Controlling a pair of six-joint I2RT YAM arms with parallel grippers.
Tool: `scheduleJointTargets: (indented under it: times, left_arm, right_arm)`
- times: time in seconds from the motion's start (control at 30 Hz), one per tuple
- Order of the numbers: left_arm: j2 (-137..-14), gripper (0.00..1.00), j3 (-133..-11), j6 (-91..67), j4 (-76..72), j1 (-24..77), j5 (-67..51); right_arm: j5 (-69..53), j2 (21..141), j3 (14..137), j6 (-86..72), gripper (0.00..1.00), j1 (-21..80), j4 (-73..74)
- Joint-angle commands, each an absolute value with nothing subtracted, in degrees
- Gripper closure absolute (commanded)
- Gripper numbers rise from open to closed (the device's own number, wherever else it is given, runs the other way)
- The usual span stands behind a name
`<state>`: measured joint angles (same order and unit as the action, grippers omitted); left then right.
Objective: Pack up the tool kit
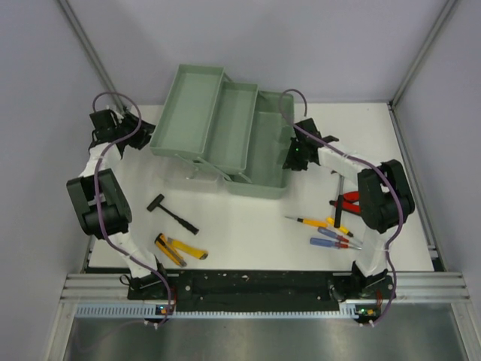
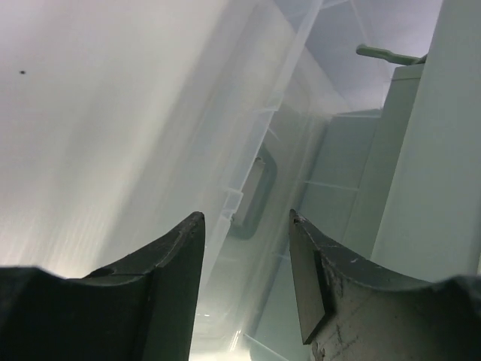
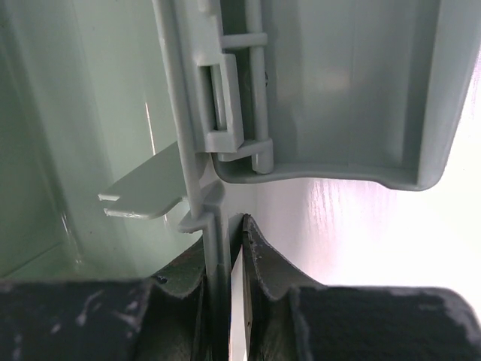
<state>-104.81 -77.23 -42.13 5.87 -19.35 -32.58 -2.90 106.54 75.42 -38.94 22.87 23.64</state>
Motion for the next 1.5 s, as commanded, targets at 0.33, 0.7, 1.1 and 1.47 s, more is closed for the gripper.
scheduleJointTargets:
  times: [0.33, 0.7, 1.1, 1.47]
  left_arm:
    - [-98.2, 0.46, -81.6, -36.3, 18.9, -19.2, -21.5]
    - [-92.1, 0.02, -89.1, -28.6, 28.8, -19.2, -22.8]
    - [-87.2, 0.02, -92.6, -28.4, 27.5, -18.5, -39.4]
    - [-84.9, 0.03, -92.8, -26.5, 29.8, -17.2, -36.9]
  right_arm:
    - [-0.8, 105.7, 81.7, -39.0, 0.78, 23.1, 25.0]
    - [-2.4, 94.5, 85.5, -31.6, 0.23, 20.4, 25.5]
    - [9.6, 86.3, 70.8, -34.0, 0.48, 9.1, 34.8]
    - [11.7, 94.6, 66.6, -32.3, 0.51, 5.4, 35.6]
